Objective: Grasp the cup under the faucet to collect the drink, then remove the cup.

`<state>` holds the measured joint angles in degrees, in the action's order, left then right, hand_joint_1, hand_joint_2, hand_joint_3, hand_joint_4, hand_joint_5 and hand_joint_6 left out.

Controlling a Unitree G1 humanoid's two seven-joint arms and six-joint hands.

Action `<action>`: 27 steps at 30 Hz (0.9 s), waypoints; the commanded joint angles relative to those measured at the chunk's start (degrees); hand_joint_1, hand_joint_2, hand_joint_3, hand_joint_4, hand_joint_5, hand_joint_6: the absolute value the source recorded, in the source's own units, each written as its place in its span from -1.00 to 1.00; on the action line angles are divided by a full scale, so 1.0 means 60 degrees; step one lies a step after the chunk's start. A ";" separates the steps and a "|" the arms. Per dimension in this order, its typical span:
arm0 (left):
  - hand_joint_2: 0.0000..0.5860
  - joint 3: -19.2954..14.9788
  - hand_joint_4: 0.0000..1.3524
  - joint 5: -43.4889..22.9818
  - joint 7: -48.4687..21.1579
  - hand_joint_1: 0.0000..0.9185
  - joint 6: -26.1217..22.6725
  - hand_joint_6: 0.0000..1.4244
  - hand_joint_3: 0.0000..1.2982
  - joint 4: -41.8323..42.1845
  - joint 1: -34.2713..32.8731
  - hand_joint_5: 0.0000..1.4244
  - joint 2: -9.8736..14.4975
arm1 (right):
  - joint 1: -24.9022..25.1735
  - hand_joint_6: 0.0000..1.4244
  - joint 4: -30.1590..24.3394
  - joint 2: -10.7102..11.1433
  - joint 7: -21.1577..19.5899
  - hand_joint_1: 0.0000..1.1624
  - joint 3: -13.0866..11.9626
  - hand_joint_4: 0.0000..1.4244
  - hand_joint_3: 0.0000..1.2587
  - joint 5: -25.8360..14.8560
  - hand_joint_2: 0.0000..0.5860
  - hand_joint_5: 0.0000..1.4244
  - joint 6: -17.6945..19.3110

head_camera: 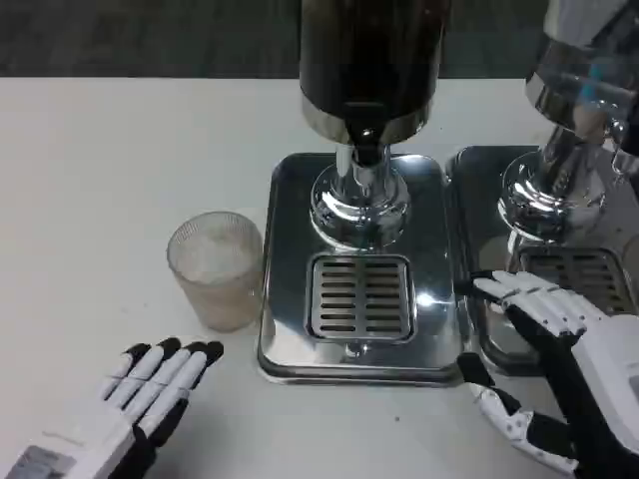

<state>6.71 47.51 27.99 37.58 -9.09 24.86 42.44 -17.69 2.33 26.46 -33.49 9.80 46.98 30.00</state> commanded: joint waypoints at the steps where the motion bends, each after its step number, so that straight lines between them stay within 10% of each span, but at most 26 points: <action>1: -0.58 -0.0079 -1.00 -0.0183 -0.0215 -1.00 -0.0069 -1.00 -1.00 -0.0069 -0.0006 -1.00 -0.0007 | 0.0061 -0.52 0.0123 -0.0084 0.0009 -0.26 -0.0010 -0.64 -0.49 -0.0153 0.51 -0.64 0.0100; 13: -0.59 -0.0099 -1.00 -0.0433 -0.0335 -1.00 -0.0033 -1.00 -1.00 -0.0143 -0.0053 -1.00 -0.0046 | 0.0126 -0.52 0.0202 -0.0156 -0.0033 -0.25 -0.0041 -0.63 -0.49 -0.0164 0.54 -0.64 0.0122; 27: -0.85 -0.0930 -1.00 -0.3251 -0.1202 -1.00 0.0303 -0.95 -1.00 -0.1410 -0.1597 -0.96 -0.0857 | 0.0022 -0.52 -0.0280 -0.0807 -0.0069 -0.24 0.0060 -0.59 -0.48 0.0070 0.54 -0.62 -0.0359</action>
<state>2.08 30.91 23.18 39.27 -15.26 17.45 38.10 -17.13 1.65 22.64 -33.48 9.83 46.98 28.83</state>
